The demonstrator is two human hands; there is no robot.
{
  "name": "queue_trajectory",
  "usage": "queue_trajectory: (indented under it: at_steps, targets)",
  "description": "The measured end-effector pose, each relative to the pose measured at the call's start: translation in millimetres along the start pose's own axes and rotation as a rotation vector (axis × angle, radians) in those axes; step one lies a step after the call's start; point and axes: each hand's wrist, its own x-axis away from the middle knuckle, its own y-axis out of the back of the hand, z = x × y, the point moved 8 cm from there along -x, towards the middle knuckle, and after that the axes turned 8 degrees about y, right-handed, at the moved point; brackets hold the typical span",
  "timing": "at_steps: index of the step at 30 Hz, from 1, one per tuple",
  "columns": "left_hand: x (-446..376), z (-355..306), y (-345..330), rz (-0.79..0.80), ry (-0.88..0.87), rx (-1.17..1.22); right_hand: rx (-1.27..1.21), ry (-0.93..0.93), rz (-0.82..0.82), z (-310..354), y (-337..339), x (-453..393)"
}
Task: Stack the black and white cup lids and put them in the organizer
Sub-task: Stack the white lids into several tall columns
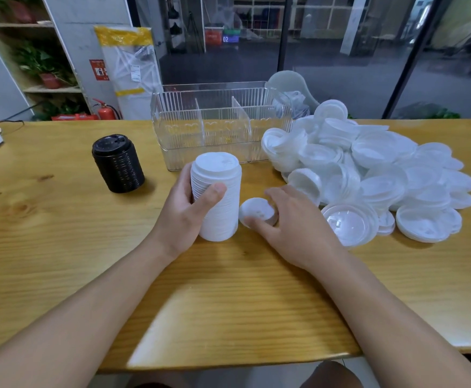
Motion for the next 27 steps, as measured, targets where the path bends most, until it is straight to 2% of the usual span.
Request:
queue_trajectory:
  at_steps: [6, 13, 16, 19, 24, 27]
  targets:
    - [0, 9, 6, -0.025, 0.038, 0.059, -0.001, 0.011, -0.024, 0, -5, -5]
    - [1, 8, 3, 0.009, 0.043, 0.056, -0.251, -0.035, -0.286, -3, 31, 3]
    - [2, 6, 0, 0.039, 0.048, 0.041, -0.449, -0.02, -0.371, 3, 48, 4]
    - [3, 3, -3, 0.081, 0.053, 0.034, -0.639, 0.007, -0.398, 13, 62, -1]
    - [5, 0, -4, 0.105, 0.046, 0.034, -0.619, 0.02, -0.431, 18, 82, -18]
    - [5, -1, -4, 0.112, 0.038, 0.029, -0.712, 0.043, -0.428, 24, 84, -25]
